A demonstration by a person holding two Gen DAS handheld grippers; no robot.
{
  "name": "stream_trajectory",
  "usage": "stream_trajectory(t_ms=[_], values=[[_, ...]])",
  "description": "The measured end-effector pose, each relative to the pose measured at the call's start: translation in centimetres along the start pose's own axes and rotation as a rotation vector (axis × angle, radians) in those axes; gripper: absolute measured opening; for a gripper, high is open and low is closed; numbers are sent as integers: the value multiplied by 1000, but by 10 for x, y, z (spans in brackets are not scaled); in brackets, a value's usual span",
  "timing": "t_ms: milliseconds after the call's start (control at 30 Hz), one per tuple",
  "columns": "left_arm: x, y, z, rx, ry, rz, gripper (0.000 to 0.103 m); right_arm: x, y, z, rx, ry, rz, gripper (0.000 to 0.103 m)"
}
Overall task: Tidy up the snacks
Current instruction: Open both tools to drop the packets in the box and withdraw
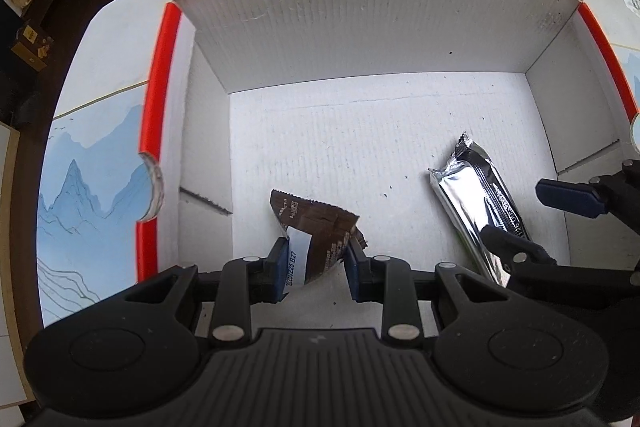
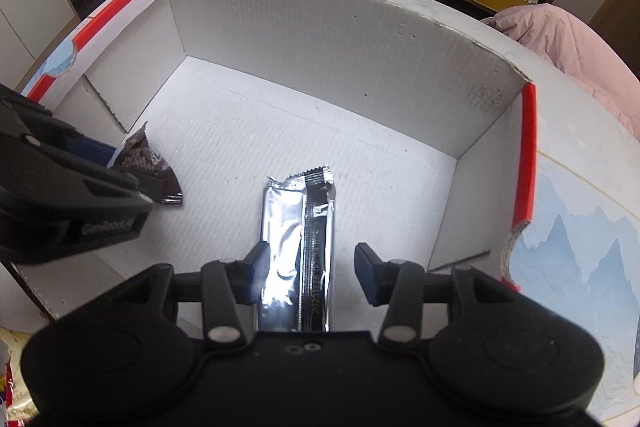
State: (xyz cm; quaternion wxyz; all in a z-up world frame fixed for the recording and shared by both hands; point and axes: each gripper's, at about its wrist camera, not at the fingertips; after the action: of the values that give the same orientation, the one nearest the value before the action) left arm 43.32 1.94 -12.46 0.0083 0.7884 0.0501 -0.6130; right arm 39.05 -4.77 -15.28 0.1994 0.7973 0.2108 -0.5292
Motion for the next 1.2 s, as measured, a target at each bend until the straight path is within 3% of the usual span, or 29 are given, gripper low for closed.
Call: stream_trajectory(t_ms=[133,300,533,767,1067,1133,1200], values=[[0,-11,-3,-22,14,16,28,-7,3,4,21,14,-6,52],[-18,-20,3,-41,55,42,28,-25,6,7,56,56,-19,53],[-59,-34,18,-43,145,61,28,-66,6,8,109,146,-37,63],[-111,-51,40,-63,245,57,29,-107,-9,15,115,238,-22,64],[-164,-69,73,-77,360,93,29,-158,-31,31,125,361,3,72],[-174,-72,83,-73,376,108,31,-168,-37,38,120,381,4,73],[-182,-74,94,-73,398,115,51,-177,-43,46,114,394,0,74]])
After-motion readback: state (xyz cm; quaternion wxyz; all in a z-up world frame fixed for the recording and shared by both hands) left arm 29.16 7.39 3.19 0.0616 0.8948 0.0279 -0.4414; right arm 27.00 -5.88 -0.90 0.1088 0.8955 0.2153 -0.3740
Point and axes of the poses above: each gripper's, at about its wrist camera, not at the fingertips, and x roughly the way its jaws point, y to its right, z to its underside, and after that the axes turned 3 degrees about -x, right-handed
